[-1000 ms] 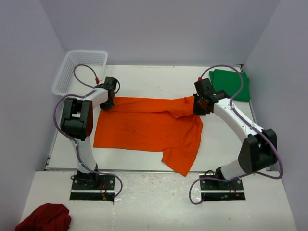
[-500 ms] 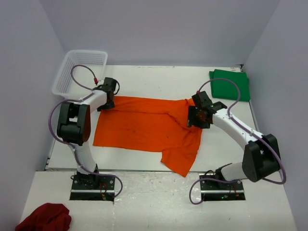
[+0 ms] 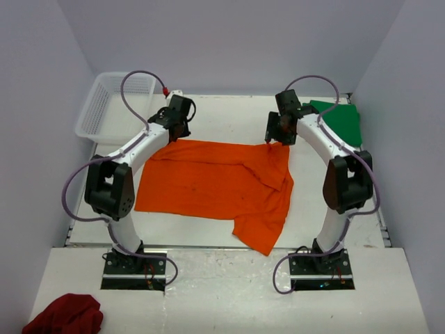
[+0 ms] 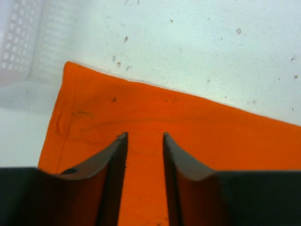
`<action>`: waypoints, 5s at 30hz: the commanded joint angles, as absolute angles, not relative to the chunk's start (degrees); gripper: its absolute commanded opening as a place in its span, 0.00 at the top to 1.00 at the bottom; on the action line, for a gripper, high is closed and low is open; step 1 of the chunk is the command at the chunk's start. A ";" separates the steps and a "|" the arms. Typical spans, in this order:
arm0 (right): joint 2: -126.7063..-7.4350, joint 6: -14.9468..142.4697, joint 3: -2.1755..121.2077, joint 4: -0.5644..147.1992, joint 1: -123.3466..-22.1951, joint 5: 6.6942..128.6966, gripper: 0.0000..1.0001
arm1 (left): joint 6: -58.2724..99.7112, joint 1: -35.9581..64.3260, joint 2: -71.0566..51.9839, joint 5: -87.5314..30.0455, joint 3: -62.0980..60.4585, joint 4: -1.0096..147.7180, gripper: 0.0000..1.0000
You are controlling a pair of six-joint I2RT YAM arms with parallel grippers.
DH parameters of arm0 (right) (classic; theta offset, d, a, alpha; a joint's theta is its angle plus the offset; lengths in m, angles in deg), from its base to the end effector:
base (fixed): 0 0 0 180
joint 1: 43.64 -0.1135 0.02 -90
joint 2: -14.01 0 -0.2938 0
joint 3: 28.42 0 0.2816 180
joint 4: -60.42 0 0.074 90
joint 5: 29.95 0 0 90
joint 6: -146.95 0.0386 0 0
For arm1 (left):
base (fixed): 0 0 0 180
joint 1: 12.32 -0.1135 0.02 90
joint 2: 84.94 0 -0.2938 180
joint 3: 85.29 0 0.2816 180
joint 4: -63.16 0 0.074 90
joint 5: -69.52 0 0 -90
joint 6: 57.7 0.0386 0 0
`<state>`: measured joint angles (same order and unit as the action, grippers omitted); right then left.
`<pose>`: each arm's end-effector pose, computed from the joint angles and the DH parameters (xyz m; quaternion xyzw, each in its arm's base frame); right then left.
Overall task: Fold and stack the t-shirts
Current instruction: Fold the flattened tshirt in 1/3 of the way
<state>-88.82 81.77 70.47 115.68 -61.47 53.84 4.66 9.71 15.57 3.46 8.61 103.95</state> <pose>0.4046 0.1258 0.2841 0.0730 0.9600 0.0478 0.2660 0.4020 -0.1458 0.2895 -0.1199 0.9067 0.0261 0.4036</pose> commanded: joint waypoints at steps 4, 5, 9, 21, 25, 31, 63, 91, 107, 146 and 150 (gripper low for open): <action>-99.19 78.40 83.63 121.06 -54.64 58.21 0.50 | 6.46 6.85 27.98 -0.87 14.90 103.85 0.97; -99.98 78.31 83.90 121.15 -54.11 58.30 0.51 | 6.63 6.24 28.52 -1.49 14.81 103.41 0.99; -100.86 77.69 83.64 121.15 -52.09 59.53 0.49 | 6.81 2.38 31.51 -1.59 15.60 103.05 1.00; -105.96 77.95 82.67 120.27 -49.18 63.75 0.41 | 7.51 -0.36 33.10 -2.02 16.84 103.32 1.00; -107.89 77.69 82.85 120.27 -48.04 64.01 0.42 | 7.78 -0.28 31.60 -1.59 15.34 102.79 1.00; -109.21 77.60 84.16 119.74 -46.37 65.68 0.49 | 8.22 -0.80 32.56 -0.44 15.43 102.70 1.00; -102.63 82.08 75.30 115.79 -44.79 59.01 1.00 | 4.70 -8.01 42.85 1.67 19.30 105.78 1.00; -89.54 81.81 65.63 109.55 -43.20 64.27 0.43 | 6.54 -7.83 35.47 -4.65 13.23 99.98 1.00; -76.78 85.51 46.73 109.98 -53.40 57.59 0.43 | 9.53 2.18 27.91 -16.15 14.99 98.57 0.88; -78.19 81.91 49.10 106.47 -56.48 67.17 0.57 | 0.75 28.29 33.53 -32.70 8.66 82.84 0.68; -78.19 81.73 49.01 106.38 -56.48 67.08 0.56 | 0.66 28.29 35.11 -33.31 9.97 82.84 0.68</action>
<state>-80.66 82.75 47.85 107.40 -56.29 67.13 1.38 27.96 34.36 -32.08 6.80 84.89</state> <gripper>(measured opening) 0.432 0.324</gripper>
